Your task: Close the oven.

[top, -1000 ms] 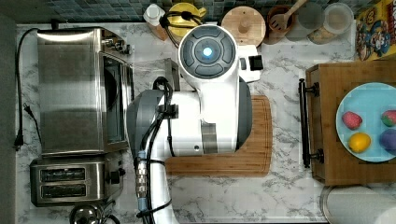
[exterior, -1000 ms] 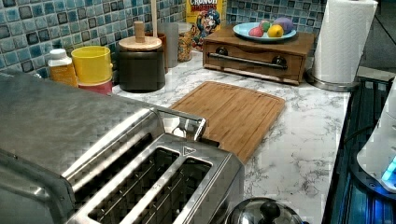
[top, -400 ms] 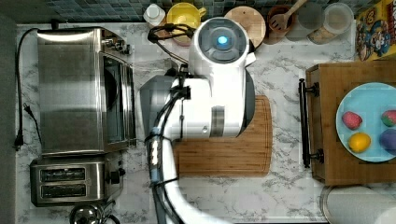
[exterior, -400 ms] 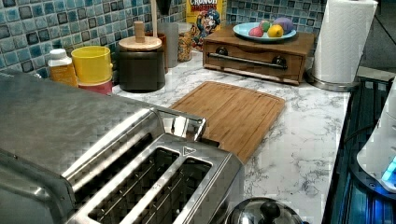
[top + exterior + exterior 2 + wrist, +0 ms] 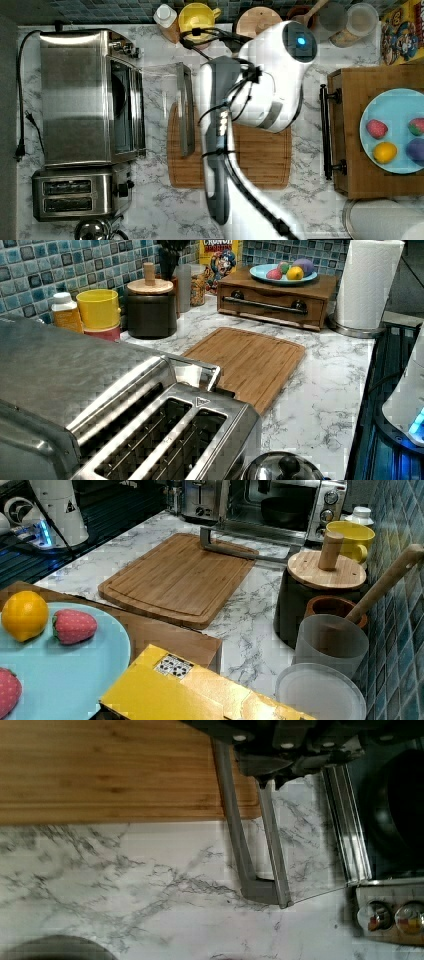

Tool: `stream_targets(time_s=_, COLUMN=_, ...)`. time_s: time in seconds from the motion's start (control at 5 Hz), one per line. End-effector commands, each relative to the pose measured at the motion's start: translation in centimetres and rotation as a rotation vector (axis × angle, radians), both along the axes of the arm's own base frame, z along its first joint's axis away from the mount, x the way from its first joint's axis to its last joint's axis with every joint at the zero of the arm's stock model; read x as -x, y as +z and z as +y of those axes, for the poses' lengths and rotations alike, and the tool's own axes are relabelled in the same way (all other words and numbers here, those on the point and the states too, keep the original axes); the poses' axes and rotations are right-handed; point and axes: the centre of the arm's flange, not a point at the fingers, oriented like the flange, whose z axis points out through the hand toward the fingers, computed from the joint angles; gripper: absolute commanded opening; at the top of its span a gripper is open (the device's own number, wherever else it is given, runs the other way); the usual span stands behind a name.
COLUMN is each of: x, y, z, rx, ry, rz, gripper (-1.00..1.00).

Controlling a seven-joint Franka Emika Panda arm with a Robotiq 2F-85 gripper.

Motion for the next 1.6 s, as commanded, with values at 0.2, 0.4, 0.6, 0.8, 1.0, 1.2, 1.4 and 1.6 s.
stream_targets(time_s=0.2, x=0.6, y=-5.6, z=0.3, rx=-0.168, ry=0.309, rz=-0.009, gripper=-1.00)
stream_targets(time_s=0.4, x=1.7, y=-8.2, z=3.9, rx=-0.200, ry=0.399, rz=-0.022, gripper=-1.00)
stream_targets(time_s=0.6, x=1.8, y=-11.0, z=5.4, rx=-0.214, ry=0.400, rz=-0.029, gripper=-1.00)
stream_targets(time_s=0.8, x=2.2, y=-12.4, z=4.8, rx=-0.220, ry=0.367, rz=-0.109, gripper=-1.00)
stream_targets(time_s=1.0, x=2.2, y=-13.8, z=4.2, rx=-0.211, ry=0.321, rz=-0.137, gripper=-1.00)
stream_targets(time_s=1.2, x=3.1, y=-14.3, z=3.7, rx=-0.120, ry=0.243, rz=-0.192, gripper=-1.00)
stream_targets(time_s=1.4, x=3.3, y=-14.8, z=2.9, rx=-0.109, ry=0.204, rz=-0.174, gripper=-1.00)
stream_targets(time_s=1.6, x=3.1, y=-15.8, z=3.8, rx=-0.123, ry=0.242, rz=-0.099, gripper=-1.00)
